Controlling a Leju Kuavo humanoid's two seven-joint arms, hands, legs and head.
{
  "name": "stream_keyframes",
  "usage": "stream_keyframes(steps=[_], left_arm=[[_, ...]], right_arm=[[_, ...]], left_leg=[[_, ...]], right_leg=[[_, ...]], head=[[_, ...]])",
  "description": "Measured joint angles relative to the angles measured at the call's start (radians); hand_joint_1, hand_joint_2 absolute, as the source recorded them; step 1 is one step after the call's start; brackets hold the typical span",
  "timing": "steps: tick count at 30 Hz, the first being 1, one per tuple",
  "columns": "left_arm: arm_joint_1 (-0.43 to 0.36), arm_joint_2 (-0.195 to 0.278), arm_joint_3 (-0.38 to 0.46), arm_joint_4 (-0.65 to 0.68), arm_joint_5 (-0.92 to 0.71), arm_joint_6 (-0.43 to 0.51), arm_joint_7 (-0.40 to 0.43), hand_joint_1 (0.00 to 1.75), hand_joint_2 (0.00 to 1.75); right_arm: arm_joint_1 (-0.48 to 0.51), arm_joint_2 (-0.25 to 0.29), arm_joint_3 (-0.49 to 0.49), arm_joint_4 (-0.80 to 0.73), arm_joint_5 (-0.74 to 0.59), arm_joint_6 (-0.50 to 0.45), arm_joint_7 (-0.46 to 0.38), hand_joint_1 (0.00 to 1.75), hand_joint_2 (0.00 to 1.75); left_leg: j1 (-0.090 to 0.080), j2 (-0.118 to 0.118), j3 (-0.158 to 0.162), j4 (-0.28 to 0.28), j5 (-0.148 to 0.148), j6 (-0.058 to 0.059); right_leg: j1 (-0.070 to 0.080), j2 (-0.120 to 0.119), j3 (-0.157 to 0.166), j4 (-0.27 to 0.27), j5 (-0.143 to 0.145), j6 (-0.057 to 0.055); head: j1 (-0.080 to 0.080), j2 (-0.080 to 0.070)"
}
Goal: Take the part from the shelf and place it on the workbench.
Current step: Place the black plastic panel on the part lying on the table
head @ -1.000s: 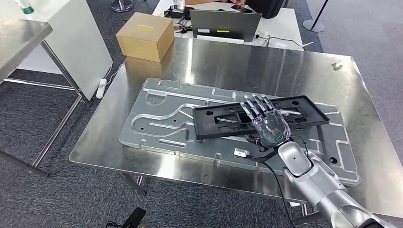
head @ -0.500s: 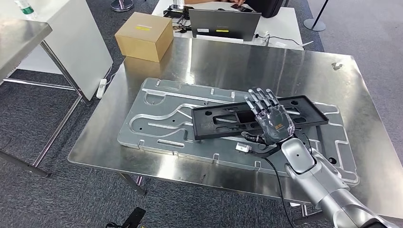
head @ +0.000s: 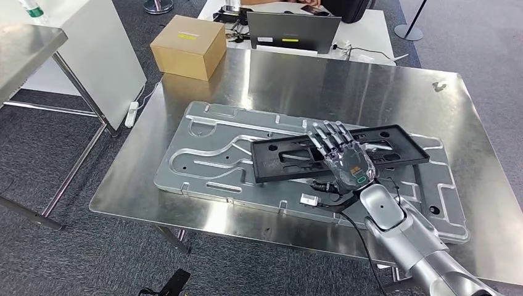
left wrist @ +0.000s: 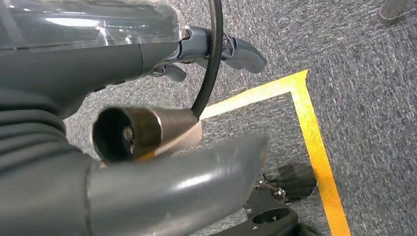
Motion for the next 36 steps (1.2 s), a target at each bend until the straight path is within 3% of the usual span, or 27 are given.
stream_keyframes(steps=[2,4,5,7,12,13,15,17,19,21,22,23,24,25,27,28,29,32,33,34,36], left_arm=[[0.000,-0.001,0.000,0.000,-0.001,0.001,-0.001,0.00,0.00],[0.000,-0.001,0.000,0.000,-0.001,0.001,-0.001,0.00,0.00],[0.000,-0.001,0.000,0.000,-0.001,0.001,-0.001,0.00,0.00],[0.001,-0.001,0.000,0.000,-0.001,0.001,-0.001,0.00,0.00],[0.002,-0.001,0.000,0.000,-0.001,0.001,-0.001,0.00,0.00],[0.002,-0.001,0.000,0.000,-0.001,0.001,-0.001,0.00,0.00],[0.004,-0.002,0.000,0.000,-0.001,0.001,-0.002,0.00,0.00],[0.005,-0.002,0.000,0.000,-0.001,0.001,-0.004,0.00,0.00],[0.006,-0.002,0.000,0.000,-0.002,0.001,-0.005,0.00,0.00],[0.006,-0.002,0.000,0.000,-0.002,0.001,-0.005,0.00,0.00],[0.006,-0.002,0.000,0.000,-0.002,0.001,-0.005,0.00,0.00],[0.006,-0.002,0.000,0.000,-0.002,0.001,-0.005,0.00,0.00],[0.006,-0.002,0.000,0.000,-0.002,0.001,-0.005,0.00,0.00],[0.006,-0.002,0.000,0.000,-0.002,0.000,-0.005,0.00,0.00],[0.003,-0.001,0.000,0.000,-0.002,0.000,-0.005,0.00,0.00],[0.002,0.000,0.000,0.000,-0.002,0.000,-0.005,0.00,0.00],[0.001,0.001,0.000,0.000,-0.002,0.000,-0.005,0.00,0.00],[0.001,0.001,0.000,0.000,-0.002,-0.001,-0.005,0.00,0.00],[0.000,0.001,0.000,0.000,-0.002,-0.001,-0.005,0.00,0.00],[-0.001,0.001,0.000,0.000,-0.002,-0.001,-0.005,0.00,0.00],[-0.003,0.000,0.000,0.000,-0.002,-0.002,-0.004,0.00,0.00]], right_arm=[[0.002,0.000,0.000,-0.004,-0.006,0.000,0.001,0.00,0.00],[0.007,-0.001,0.000,-0.004,-0.011,0.001,0.001,0.00,0.00],[0.010,-0.001,0.000,-0.004,-0.012,0.001,0.002,0.00,0.00],[0.013,-0.001,0.000,-0.004,-0.012,0.001,0.002,0.00,0.00],[0.015,-0.001,0.000,-0.004,-0.013,0.001,0.002,0.00,0.00],[0.016,-0.001,0.000,-0.004,-0.013,0.001,0.002,0.00,0.00],[0.019,-0.002,0.000,-0.004,-0.016,0.001,0.002,0.00,0.00],[0.020,-0.001,0.000,-0.006,-0.018,0.001,0.004,0.00,0.00],[0.021,-0.001,0.000,-0.007,-0.019,0.002,0.007,0.00,0.00],[0.021,-0.001,0.000,-0.007,-0.019,0.002,0.007,0.00,0.00],[0.022,-0.001,0.000,-0.007,-0.019,0.002,0.007,0.00,0.00],[0.022,-0.001,0.000,-0.007,-0.019,0.002,0.007,0.00,0.00],[0.022,-0.001,0.000,-0.007,-0.019,0.002,0.007,0.00,0.00],[0.023,-0.001,0.000,-0.007,-0.019,0.002,0.007,0.00,0.00],[0.022,-0.001,0.000,-0.007,-0.019,0.002,0.009,0.00,0.00],[0.022,-0.001,0.000,-0.007,-0.018,0.002,0.010,0.00,0.00],[0.022,-0.001,0.000,-0.007,-0.018,0.002,0.012,0.00,0.00],[0.023,-0.002,0.000,-0.008,-0.016,0.003,0.016,0.00,0.00],[0.023,-0.002,0.000,-0.008,-0.015,0.003,0.016,0.00,0.00],[0.023,-0.003,0.000,-0.009,-0.014,0.003,0.016,0.00,0.00],[0.023,-0.004,0.000,-0.009,-0.014,0.004,0.017,0.00,0.00]], left_leg=[[0.006,0.003,0.010,-0.012,0.007,0.007],[0.006,0.003,0.011,-0.013,0.006,0.008],[0.006,0.003,0.011,-0.012,0.006,0.008],[0.006,0.003,0.010,-0.012,0.006,0.008],[0.006,0.003,0.010,-0.012,0.006,0.008],[0.007,0.003,0.010,-0.011,0.006,0.008],[0.009,0.003,0.007,-0.005,0.004,0.005],[0.012,0.000,-0.008,0.016,-0.005,-0.023],[0.013,0.000,-0.042,0.087,-0.061,-0.052],[0.014,0.002,-0.082,0.213,-0.150,-0.058],[0.014,0.002,-0.096,0.270,-0.178,-0.058],[0.013,0.002,-0.094,0.300,-0.186,-0.056],[0.011,0.002,-0.074,0.292,-0.176,-0.051],[0.008,0.001,-0.036,0.249,-0.153,-0.042],[-0.002,0.002,0.066,0.107,-0.123,-0.015],[-0.006,0.003,0.102,0.053,-0.117,-0.007],[-0.011,0.004,0.121,0.018,-0.117,-0.002],[-0.014,0.008,0.119,-0.017,-0.088,0.007],[-0.011,0.011,0.116,-0.030,-0.073,0.012],[-0.007,0.014,0.110,-0.042,-0.055,0.016],[-0.005,0.016,0.088,-0.048,-0.030,0.019]], right_leg=[[0.000,-0.002,-0.029,0.071,-0.049,0.003],[0.000,-0.003,-0.088,0.197,-0.114,0.004],[0.000,-0.003,-0.111,0.244,-0.133,0.005],[0.000,-0.003,-0.129,0.278,-0.144,0.007],[-0.001,-0.003,-0.133,0.285,-0.143,0.007],[-0.002,-0.003,-0.135,0.286,-0.136,0.008],[-0.008,-0.004,-0.104,0.216,-0.077,0.011],[-0.011,-0.002,-0.053,0.085,0.002,-0.010],[-0.008,-0.001,-0.045,0.028,0.037,-0.040],[-0.003,-0.005,-0.063,0.029,0.051,-0.050],[0.000,-0.005,-0.073,0.030,0.058,-0.052],[0.004,-0.006,-0.084,0.031,0.066,-0.054],[0.009,-0.006,-0.094,0.032,0.073,-0.055],[0.014,-0.005,-0.103,0.032,0.080,-0.056],[0.019,-0.006,-0.115,0.033,0.094,-0.055],[0.020,-0.007,-0.118,0.031,0.100,-0.052],[0.017,-0.009,-0.119,0.029,0.107,-0.047],[0.012,-0.010,-0.121,0.016,0.125,-0.028],[0.012,-0.009,-0.126,0.022,0.109,-0.023],[0.012,-0.008,-0.135,0.047,0.076,-0.018],[0.006,-0.007,-0.164,0.154,-0.021,-0.007]], head=[[0.001,0.000],[0.001,0.000],[0.001,0.000],[0.002,0.000],[0.001,0.000],[0.001,0.000],[0.001,0.000],[0.001,0.000],[0.000,0.000],[-0.001,0.000],[-0.001,0.000],[-0.001,0.000],[-0.001,0.000],[-0.001,0.000],[0.000,0.000],[0.000,0.000],[0.000,0.000],[0.000,0.000],[0.001,0.000],[0.001,0.000],[0.001,0.000]])
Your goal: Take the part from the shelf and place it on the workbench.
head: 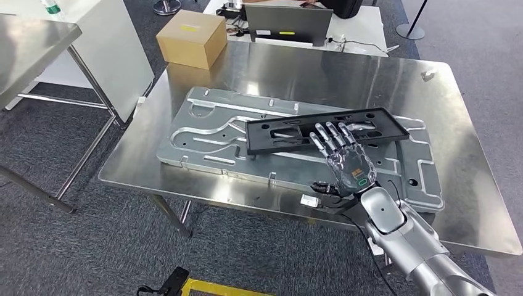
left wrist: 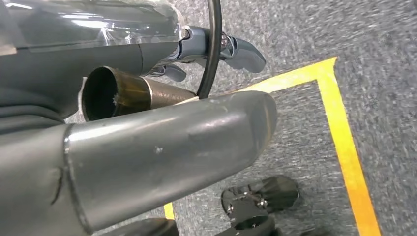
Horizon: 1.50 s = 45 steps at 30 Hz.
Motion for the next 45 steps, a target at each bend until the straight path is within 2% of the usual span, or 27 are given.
stream_keyframes(steps=[1,3,4,6,8,11,13,15,17,19,21,23,24,26,27,28,31,32,34,35,36,38,39,40,42,43,45], left_arm=[[0.001,-0.001,0.000,0.000,0.000,0.000,0.000,0.00,0.00],[0.002,-0.002,0.000,0.000,0.000,-0.002,0.001,0.00,0.00],[0.002,-0.002,0.000,0.000,0.000,-0.002,0.001,0.00,0.00],[0.001,-0.002,0.000,0.000,0.000,-0.003,0.001,0.00,0.00],[0.000,-0.002,0.000,0.000,0.000,-0.004,0.000,0.00,0.00],[0.001,-0.003,0.000,0.000,0.000,-0.004,-0.001,0.00,0.00],[0.002,-0.002,0.000,0.000,0.000,-0.005,0.000,0.00,0.00],[0.001,-0.002,0.000,0.000,0.000,-0.007,0.001,0.00,0.00],[0.000,-0.002,0.000,0.000,0.000,-0.007,0.003,0.00,0.00],[-0.001,-0.002,0.000,0.000,0.000,-0.008,0.005,0.00,0.00],[-0.005,-0.002,0.000,0.000,0.000,-0.009,0.006,0.00,0.00],[-0.012,-0.001,0.000,0.000,-0.001,-0.009,0.006,0.00,0.00],[-0.015,0.000,0.000,0.000,-0.001,-0.010,0.006,0.00,0.00],[-0.016,0.000,0.000,0.000,-0.001,-0.010,0.007,0.00,0.00],[-0.015,-0.001,0.000,0.000,0.000,-0.011,0.008,0.00,0.00],[-0.015,-0.001,0.000,0.000,0.000,-0.011,0.008,0.00,0.00],[-0.014,-0.002,0.000,0.000,0.000,-0.010,0.009,0.00,0.00],[-0.013,-0.002,0.000,0.000,0.001,-0.009,0.009,0.00,0.00],[-0.009,-0.002,0.000,0.000,0.005,-0.006,0.009,0.00,0.00],[-0.007,-0.002,0.001,0.000,0.006,-0.005,0.009,0.00,0.00],[-0.005,-0.002,0.001,0.000,0.007,-0.004,0.009,0.00,0.00],[-0.003,-0.002,0.001,0.000,0.007,-0.001,0.008,0.00,0.00],[-0.003,-0.002,0.001,0.000,0.008,0.002,0.008,0.00,0.00],[-0.002,-0.002,0.002,0.000,0.010,0.004,0.007,0.00,0.00],[0.003,-0.002,0.007,0.000,0.018,0.011,0.004,0.00,0.00],[0.008,-0.001,0.011,0.000,0.022,0.015,0.003,0.00,0.00],[0.017,-0.001,0.019,0.000,0.031,0.024,-0.003,0.00,0.00]], right_arm=[[0.001,-0.001,0.000,0.000,0.000,0.000,0.000,0.00,0.00],[0.004,-0.001,0.000,0.000,0.000,0.001,0.000,0.00,0.00],[0.004,-0.001,0.000,0.000,0.000,0.002,0.000,0.00,0.00],[0.002,-0.001,0.000,0.000,0.000,0.003,0.000,0.00,0.00],[-0.001,-0.001,0.000,-0.001,0.000,0.002,0.000,0.00,0.00],[-0.002,0.000,0.000,-0.001,0.000,0.002,0.000,0.00,0.00],[-0.003,0.000,0.000,-0.001,0.000,0.004,0.000,0.00,0.00],[-0.004,0.001,0.000,-0.001,0.001,0.008,0.000,0.00,0.00],[-0.005,0.001,0.000,-0.001,0.002,0.011,0.000,0.00,0.00],[-0.005,0.001,0.000,-0.001,0.003,0.011,0.000,0.00,0.00],[-0.006,0.002,0.000,-0.001,0.003,0.011,0.000,0.00,0.00],[-0.009,0.003,-0.001,-0.001,0.002,0.011,0.000,0.00,0.00],[-0.010,0.004,-0.001,-0.001,0.001,0.011,0.001,0.00,0.00],[-0.010,0.005,-0.001,0.000,-0.004,0.013,0.001,0.00,0.00],[-0.008,0.005,-0.001,0.001,-0.008,0.014,0.002,0.00,0.00],[-0.007,0.006,-0.001,0.003,-0.015,0.016,0.003,0.00,0.00],[0.003,0.007,-0.008,0.008,-0.061,0.032,0.006,0.00,0.00],[0.011,0.009,-0.013,0.009,-0.088,0.045,0.006,0.00,0.00],[0.035,0.015,-0.031,0.013,-0.146,0.071,0.005,0.00,0.00],[0.047,0.018,-0.040,0.014,-0.168,0.080,0.003,0.00,0.00],[0.056,0.022,-0.049,0.015,-0.182,0.083,0.001,0.00,0.00],[0.068,0.031,-0.066,0.016,-0.206,0.089,-0.002,0.00,0.00],[0.077,0.036,-0.080,0.017,-0.230,0.100,-0.002,0.00,0.00],[0.092,0.043,-0.097,0.019,-0.264,0.114,-0.003,0.00,0.00],[0.142,0.067,-0.144,0.038,-0.364,0.152,-0.003,0.00,0.00],[0.170,0.083,-0.170,0.056,-0.424,0.169,-0.003,0.00,0.00],[0.227,0.118,-0.232,0.116,-0.551,0.187,-0.012,0.00,0.00]], left_leg=[[0.001,0.000,-0.015,0.003,0.010,-0.002],[0.004,0.001,-0.046,0.014,0.025,-0.008],[0.007,0.001,-0.063,0.023,0.031,-0.013],[0.013,0.001,-0.096,0.047,0.040,-0.024],[0.013,0.000,-0.116,0.067,0.048,-0.037],[0.014,-0.002,-0.128,0.074,0.061,-0.058],[0.017,-0.004,-0.148,0.109,0.011,-0.070],[0.019,-0.003,-0.179,0.215,-0.092,-0.077],[0.019,-0.003,-0.195,0.331,-0.149,-0.080],[0.019,-0.004,-0.158,0.346,-0.124,-0.075],[0.015,-0.005,-0.056,0.236,-0.092,-0.059],[0.007,-0.007,0.040,0.100,-0.104,-0.043],[0.003,-0.007,0.063,0.061,-0.112,-0.038],[0.002,-0.006,0.058,0.039,-0.094,-0.029],[0.004,-0.004,0.052,0.030,-0.079,-0.020],[0.006,-0.001,0.042,0.023,-0.061,-0.011],[0.006,0.002,-0.009,0.019,-0.013,0.002],[0.005,0.002,-0.028,0.021,0.001,0.002],[0.005,0.002,-0.067,0.029,0.025,-0.001],[0.005,0.002,-0.087,0.036,0.035,-0.003],[0.005,0.002,-0.105,0.045,0.044,-0.007],[0.003,0.002,-0.131,0.061,0.059,-0.018],[0.002,0.003,-0.137,0.066,0.067,-0.024],[0.003,0.002,-0.139,0.066,0.075,-0.030],[0.006,0.000,-0.143,0.066,0.080,-0.042],[0.007,-0.002,-0.151,0.079,0.057,-0.048],[0.011,-0.005,-0.175,0.160,-0.044,-0.061]], right_leg=[[-0.004,0.000,-0.013,0.062,-0.034,0.006],[-0.012,0.000,-0.006,0.119,-0.036,0.017],[-0.016,-0.001,0.023,0.094,-0.012,0.022],[-0.022,-0.001,0.116,-0.028,0.017,0.032],[-0.019,0.003,0.168,-0.113,0.010,0.023],[-0.015,0.004,0.155,-0.122,0.018,-0.008],[-0.017,0.001,0.136,-0.123,0.040,-0.027],[-0.016,-0.001,0.109,-0.124,0.064,-0.037],[-0.013,-0.002,0.077,-0.122,0.089,-0.039],[-0.009,-0.001,0.044,-0.120,0.113,-0.038],[-0.006,0.000,0.018,-0.119,0.136,-0.034],[-0.005,-0.002,0.006,-0.122,0.158,-0.025],[-0.006,-0.004,0.006,-0.127,0.169,-0.018],[-0.009,-0.006,0.006,-0.141,0.192,-0.005],[-0.009,-0.004,0.002,-0.141,0.185,0.000],[-0.009,-0.003,-0.007,-0.124,0.155,0.003],[-0.010,-0.001,-0.047,0.037,0.000,0.008],[-0.010,-0.001,-0.053,0.096,-0.023,0.010],[-0.011,-0.001,-0.027,0.143,0.002,0.013],[-0.011,-0.001,0.011,0.117,0.028,0.013],[-0.011,-0.002,0.064,0.059,0.040,0.011],[-0.007,-0.002,0.166,-0.079,0.012,0.004],[-0.005,-0.002,0.193,-0.124,-0.007,-0.001],[-0.001,-0.002,0.202,-0.145,-0.015,-0.007],[-0.003,-0.007,0.191,-0.150,0.003,-0.022],[-0.004,-0.010,0.183,-0.154,0.016,-0.031],[-0.006,-0.015,0.159,-0.157,0.042,-0.042]], head=[[0.000,0.000],[0.000,0.000],[0.000,0.000],[0.000,0.000],[0.000,0.000],[0.000,0.000],[-0.001,0.000],[-0.001,0.000],[-0.001,0.000],[-0.001,0.000],[-0.001,0.000],[0.000,0.000],[-0.001,0.000],[-0.002,0.000],[-0.002,0.000],[-0.001,0.000],[0.001,0.000],[0.001,0.000],[0.001,0.000],[0.000,0.000],[0.000,0.000],[-0.001,0.000],[-0.001,0.000],[-0.001,0.000],[0.000,0.000],[0.000,0.000],[-0.002,0.000]])
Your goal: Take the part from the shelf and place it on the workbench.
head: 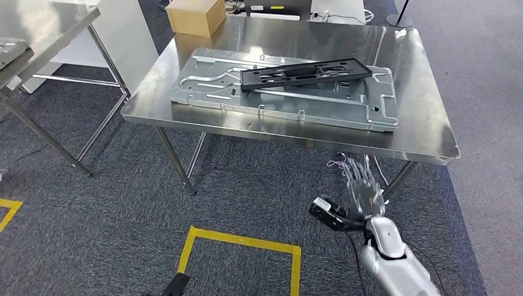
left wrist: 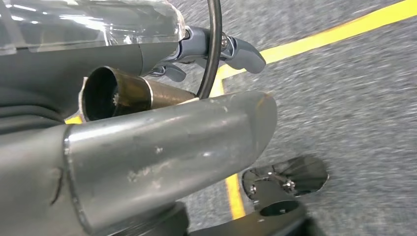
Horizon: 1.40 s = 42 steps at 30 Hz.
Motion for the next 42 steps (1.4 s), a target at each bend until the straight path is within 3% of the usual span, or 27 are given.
stream_keyframes(steps=[1,2,3,4,6,8,10,12,13,15,17,18,19,21,22,24,26,28,30,32,33,34,35,38,39,41,42], left_arm=[[0.003,0.000,0.004,0.000,0.004,0.004,-0.003,0.00,0.00],[0.005,0.000,0.007,0.000,0.007,0.006,-0.006,0.00,0.00],[0.007,0.000,0.010,0.000,0.010,0.007,-0.008,0.00,0.00],[0.008,0.000,0.012,0.000,0.011,0.008,-0.009,0.00,0.00],[0.007,0.001,0.015,0.000,0.011,0.010,-0.009,0.00,0.00],[0.001,0.004,0.017,0.000,0.011,0.012,-0.009,0.00,0.00],[-0.004,0.006,0.019,0.000,0.010,0.013,-0.010,0.00,0.00],[-0.002,0.006,0.022,0.000,0.011,0.013,-0.009,0.00,0.00],[-0.002,0.006,0.023,0.001,0.011,0.013,-0.008,0.00,0.00],[-0.003,0.008,0.025,0.001,0.010,0.013,-0.007,0.00,0.00],[-0.005,0.008,0.025,0.001,0.010,0.012,-0.007,0.00,0.00],[-0.005,0.008,0.025,0.001,0.010,0.012,-0.008,0.00,0.00],[-0.004,0.008,0.025,0.001,0.010,0.012,-0.008,0.00,0.00],[-0.005,0.008,0.026,0.001,0.011,0.012,-0.008,0.00,0.00],[-0.005,0.008,0.026,0.001,0.011,0.012,-0.008,0.00,0.00],[-0.005,0.008,0.027,0.001,0.012,0.013,-0.007,0.00,0.00],[-0.004,0.009,0.030,0.001,0.012,0.013,-0.007,0.00,0.00],[0.000,0.010,0.032,0.002,0.012,0.013,-0.007,0.00,0.00],[0.004,0.010,0.032,0.003,0.013,0.013,-0.006,0.00,0.00],[0.005,0.010,0.032,0.003,0.014,0.013,-0.006,0.00,0.00],[0.006,0.010,0.032,0.003,0.014,0.014,-0.006,0.00,0.00],[0.007,0.010,0.032,0.003,0.015,0.015,-0.007,0.00,0.00],[0.008,0.010,0.032,0.003,0.016,0.016,-0.007,0.00,0.00],[0.009,0.012,0.032,0.003,0.023,0.019,-0.008,0.00,0.00],[0.010,0.013,0.032,0.004,0.025,0.020,-0.009,0.00,0.00],[0.012,0.014,0.033,0.004,0.028,0.021,-0.009,0.00,0.00],[0.014,0.014,0.033,0.004,0.029,0.021,-0.009,0.00,0.00]], right_arm=[[0.027,0.017,-0.036,0.039,-0.054,-0.003,-0.011,0.00,0.00],[0.052,0.032,-0.072,0.079,-0.093,-0.011,-0.026,0.00,0.00],[0.072,0.044,-0.101,0.115,-0.116,-0.018,-0.038,0.00,0.00],[0.087,0.053,-0.125,0.148,-0.130,-0.020,-0.043,0.00,0.00],[0.102,0.065,-0.163,0.202,-0.171,0.010,-0.024,0.00,0.00],[0.116,0.077,-0.222,0.265,-0.270,0.084,0.016,0.00,0.00],[0.143,0.085,-0.307,0.340,-0.389,0.149,0.033,0.00,0.00],[0.178,0.090,-0.385,0.409,-0.453,0.174,0.025,0.00,0.00],[0.193,0.092,-0.415,0.436,-0.464,0.179,0.022,0.00,0.00],[0.212,0.096,-0.461,0.477,-0.484,0.193,0.033,0.00,0.00],[0.227,0.099,-0.498,0.510,-0.505,0.209,0.050,0.00,0.00],[0.234,0.100,-0.513,0.523,-0.511,0.214,0.055,0.00,0.00],[0.240,0.101,-0.526,0.533,-0.516,0.217,0.059,0.00,0.00],[0.248,0.103,-0.549,0.550,-0.531,0.226,0.073,0.00,0.00],[0.250,0.104,-0.561,0.557,-0.542,0.231,0.082,0.00,0.00],[0.258,0.109,-0.590,0.569,-0.569,0.236,0.086,0.00,0.00],[0.270,0.118,-0.620,0.580,-0.590,0.234,0.071,0.00,0.87],[0.280,0.131,-0.640,0.590,-0.599,0.230,0.050,0.00,1.75],[0.281,0.146,-0.649,0.595,-0.598,0.229,0.037,0.00,1.75],[0.278,0.160,-0.651,0.596,-0.593,0.228,0.031,0.00,1.75],[0.277,0.167,-0.651,0.597,-0.591,0.228,0.030,0.00,1.75],[0.276,0.172,-0.651,0.598,-0.588,0.227,0.030,0.00,1.75],[0.276,0.177,-0.651,0.599,-0.587,0.227,0.031,0.00,1.75],[0.277,0.189,-0.655,0.604,-0.587,0.226,0.035,0.00,1.75],[0.277,0.192,-0.656,0.605,-0.587,0.226,0.036,0.00,1.75],[0.277,0.196,-0.657,0.607,-0.587,0.225,0.038,0.00,1.75],[0.278,0.196,-0.657,0.608,-0.587,0.225,0.038,0.00,1.75]], left_leg=[[0.002,0.000,-0.012,0.064,-0.054,-0.006],[0.004,0.000,-0.020,0.127,-0.087,-0.010],[0.005,0.000,-0.019,0.175,-0.095,-0.013],[0.005,0.000,-0.003,0.192,-0.079,-0.013],[0.005,-0.002,0.084,0.118,-0.036,-0.006],[0.001,-0.009,0.211,-0.038,-0.052,0.008],[-0.007,-0.014,0.272,-0.128,-0.079,0.021],[-0.008,-0.012,0.263,-0.140,-0.063,0.035],[-0.007,-0.008,0.253,-0.143,-0.051,0.045],[-0.006,0.002,0.226,-0.146,-0.024,0.061],[-0.009,0.007,0.190,-0.143,0.002,0.067],[-0.010,0.008,0.170,-0.139,0.015,0.067],[-0.010,0.008,0.150,-0.133,0.027,0.065],[-0.011,0.009,0.110,-0.117,0.045,0.060],[-0.012,0.009,0.093,-0.106,0.051,0.056],[-0.014,0.009,0.073,-0.088,0.061,0.046],[-0.013,0.009,0.068,-0.086,0.071,0.032],[-0.009,0.007,0.061,-0.078,0.064,0.016],[-0.004,0.004,0.038,-0.015,-0.006,0.001],[0.000,0.003,0.003,0.105,-0.094,-0.011],[0.002,0.003,-0.006,0.156,-0.113,-0.015],[0.004,0.003,-0.001,0.178,-0.112,-0.017],[0.005,0.003,0.026,0.160,-0.095,-0.017],[0.003,0.001,0.177,-0.047,-0.043,-0.002],[0.001,0.000,0.209,-0.097,-0.038,0.004],[-0.003,0.000,0.222,-0.128,-0.035,0.014],[-0.003,0.000,0.220,-0.132,-0.034,0.015]], right_leg=[[0.000,-0.001,-0.015,0.000,0.012,-0.002],[0.001,-0.002,-0.031,0.001,0.025,-0.001],[0.001,-0.003,-0.049,0.004,0.037,0.000],[0.001,-0.003,-0.068,0.008,0.049,0.001],[0.001,0.001,-0.102,0.016,0.070,0.007],[0.002,0.004,-0.119,0.021,0.087,0.016],[0.002,0.000,-0.117,0.017,0.104,0.030],[-0.002,-0.002,-0.117,0.012,0.114,0.043],[-0.003,0.001,-0.124,0.022,0.096,0.047],[-0.007,0.007,-0.151,0.097,0.000,0.051],[-0.008,0.009,-0.176,0.225,-0.095,0.055],[-0.008,0.010,-0.178,0.278,-0.107,0.057],[-0.008,0.010,-0.167,0.303,-0.092,0.058],[-0.009,0.010,-0.092,0.247,-0.037,0.058],[-0.007,0.010,-0.033,0.176,-0.032,0.057],[-0.003,0.010,0.058,0.043,-0.063,0.050],[0.001,0.010,0.077,-0.002,-0.081,0.038],[-0.001,0.008,0.065,-0.003,-0.065,0.021],[-0.003,0.006,0.048,-0.005,-0.045,0.006],[-0.003,0.007,0.025,-0.004,-0.027,0.002],[-0.002,0.007,0.014,-0.003,-0.019,0.003],[-0.002,0.006,0.004,-0.002,-0.012,0.005],[-0.002,0.006,-0.004,-0.001,-0.006,0.007],[-0.001,0.006,-0.015,0.003,0.005,0.017],[-0.001,0.005,-0.015,0.004,0.009,0.023],[0.002,0.004,-0.017,0.004,0.014,0.032],[0.003,0.004,-0.018,0.003,0.016,0.025]], head=[[-0.001,0.000],[-0.001,0.000],[-0.001,0.000],[-0.001,0.000],[-0.002,0.000],[-0.001,0.000],[-0.001,0.000],[0.000,0.000],[0.000,0.000],[0.001,0.000],[0.002,0.000],[0.002,0.000],[0.002,0.000],[0.002,0.000],[0.002,0.000],[0.001,0.000],[0.001,0.000],[0.001,0.000],[0.000,0.000],[0.000,0.000],[0.000,0.000],[0.000,0.000],[0.000,0.000],[0.000,0.000],[0.000,0.000],[0.000,0.000],[0.000,0.000]])
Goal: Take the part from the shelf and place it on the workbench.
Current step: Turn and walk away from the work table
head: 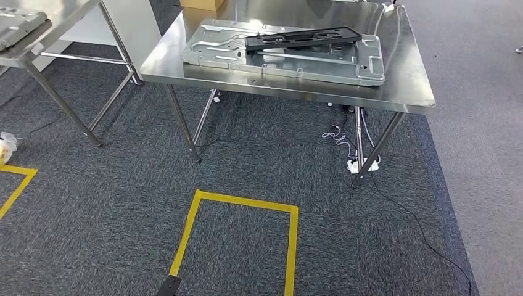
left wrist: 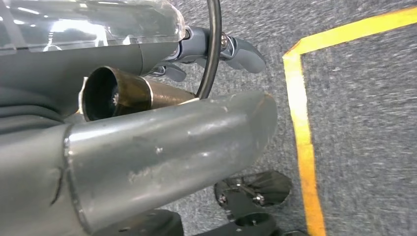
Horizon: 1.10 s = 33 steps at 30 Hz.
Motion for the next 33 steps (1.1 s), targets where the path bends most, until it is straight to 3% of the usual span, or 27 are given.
stream_keyframes(steps=[2,3,6,8,12,15,17,19,20,21,22,24,26,27,30,31,33], left_arm=[[0.001,0.000,0.000,0.000,0.000,0.000,0.000,0.00,0.00],[0.001,0.001,0.000,0.000,0.000,0.000,0.000,0.00,0.00],[0.001,0.001,0.001,0.000,0.000,0.001,0.000,0.00,0.00],[0.002,0.001,0.002,0.000,0.000,0.001,0.000,0.00,0.00],[0.002,0.003,0.002,0.001,-0.001,0.001,0.001,0.00,0.00],[0.002,0.004,0.002,0.001,-0.003,0.001,0.002,0.00,0.00],[0.002,0.005,0.002,0.001,-0.003,0.001,0.002,0.00,0.00],[0.003,0.006,0.002,0.001,-0.003,0.001,0.002,0.00,0.00],[0.004,0.006,0.002,0.001,-0.003,0.000,0.002,0.00,0.00],[0.004,0.007,0.002,0.001,-0.003,0.000,0.002,0.00,0.00],[0.004,0.007,0.002,0.001,-0.003,0.000,0.002,0.00,0.00],[0.004,0.007,0.003,0.001,-0.003,0.000,0.002,0.00,0.00],[0.004,0.008,0.003,0.001,-0.002,0.000,0.001,0.00,0.00],[0.004,0.008,0.004,0.001,-0.001,0.000,0.001,0.00,0.00],[0.003,0.010,0.006,0.001,0.000,0.001,-0.002,0.00,0.00],[0.003,0.011,0.007,0.001,0.000,0.002,-0.003,0.00,0.00],[0.004,0.013,0.008,0.002,0.001,0.003,-0.006,0.00,0.00]], right_arm=[[0.001,0.001,-0.001,0.002,0.000,-0.001,0.001,0.00,1.75],[0.001,0.001,-0.001,0.003,0.000,-0.001,0.001,0.00,1.31],[0.001,0.001,-0.004,0.005,-0.001,-0.001,0.002,0.00,0.00],[0.003,0.001,-0.008,0.006,-0.006,-0.001,0.003,0.00,0.00],[0.009,0.003,-0.016,0.010,-0.020,0.000,0.003,0.00,0.00],[0.011,0.004,-0.022,0.012,-0.026,0.000,-0.003,0.00,0.00],[0.011,0.005,-0.026,0.012,-0.025,-0.001,-0.006,0.00,0.00],[0.013,0.005,-0.029,0.013,-0.025,-0.002,-0.007,0.00,0.00],[0.014,0.005,-0.030,0.014,-0.025,-0.002,-0.008,0.00,0.00],[0.016,0.005,-0.031,0.014,-0.025,-0.002,-0.008,0.00,0.00],[0.017,0.005,-0.032,0.015,-0.026,-0.002,-0.008,0.00,0.00],[0.019,0.005,-0.033,0.017,-0.026,-0.003,-0.008,0.00,0.00],[0.016,0.005,-0.035,0.017,-0.027,-0.004,-0.008,0.00,0.00],[0.016,0.005,-0.037,0.017,-0.030,-0.006,-0.008,0.00,0.00],[0.022,0.006,-0.052,0.019,-0.048,-0.015,-0.012,0.00,0.00],[0.023,0.008,-0.058,0.020,-0.054,-0.020,-0.014,0.00,0.00],[0.025,0.011,-0.071,0.021,-0.063,-0.027,-0.018,0.00,0.00]], left_leg=[[0.000,0.001,-0.004,-0.005,0.004,0.002],[-0.002,0.001,-0.007,-0.004,0.005,0.004],[-0.005,0.002,-0.017,0.000,0.011,0.013],[-0.007,0.003,-0.021,0.004,0.012,0.016],[-0.016,0.003,-0.030,0.014,0.013,0.027],[-0.010,0.007,-0.030,0.004,0.024,0.040],[-0.005,0.017,-0.031,-0.007,0.034,0.052],[-0.008,0.029,-0.038,-0.008,0.038,0.056],[-0.009,0.035,-0.042,-0.006,0.038,0.056],[-0.011,0.041,-0.045,-0.003,0.038,0.056],[-0.011,0.048,-0.048,0.001,0.037,0.055],[-0.011,0.061,-0.049,0.009,0.033,0.049],[-0.014,0.075,-0.050,0.019,0.027,0.038],[-0.016,0.082,-0.050,0.022,0.025,0.032],[-0.014,0.094,-0.048,0.024,0.021,0.013],[-0.012,0.081,-0.052,0.036,0.008,0.005],[-0.006,0.038,-0.085,0.115,-0.050,-0.009]], right_leg=[[0.002,0.000,-0.003,-0.002,0.004,-0.013],[0.000,0.000,-0.005,-0.005,0.009,-0.015],[-0.003,0.001,-0.011,-0.008,0.019,0.001],[-0.005,0.001,-0.014,-0.010,0.024,0.007],[-0.012,0.001,-0.016,-0.016,0.032,0.032],[-0.012,0.005,-0.020,-0.013,0.029,0.041],[-0.012,0.007,-0.049,0.051,-0.020,0.042],[-0.012,0.009,-0.106,0.185,-0.096,0.040],[-0.011,0.009,-0.130,0.244,-0.120,0.039],[-0.011,0.009,-0.139,0.271,-0.124,0.037],[-0.011,0.007,-0.127,0.259,-0.110,0.035],[-0.010,-0.015,-0.054,0.133,-0.053,0.028],[-0.004,-0.046,0.003,0.026,-0.021,0.021],[0.000,-0.052,0.009,0.009,-0.020,0.018],[0.001,-0.025,0.003,0.006,-0.013,0.005],[-0.002,-0.016,0.002,0.003,-0.010,-0.001],[-0.007,0.002,0.000,-0.001,-0.003,-0.011]], head=[[0.001,0.000],[0.001,0.000],[0.001,0.000],[0.001,0.000],[0.000,0.000],[0.001,0.000],[0.002,0.000],[0.002,0.000],[0.002,0.000],[0.002,0.000],[0.002,0.000],[0.002,0.000],[0.002,0.000],[0.001,0.000],[0.002,0.000],[0.001,0.000],[0.001,0.000]])
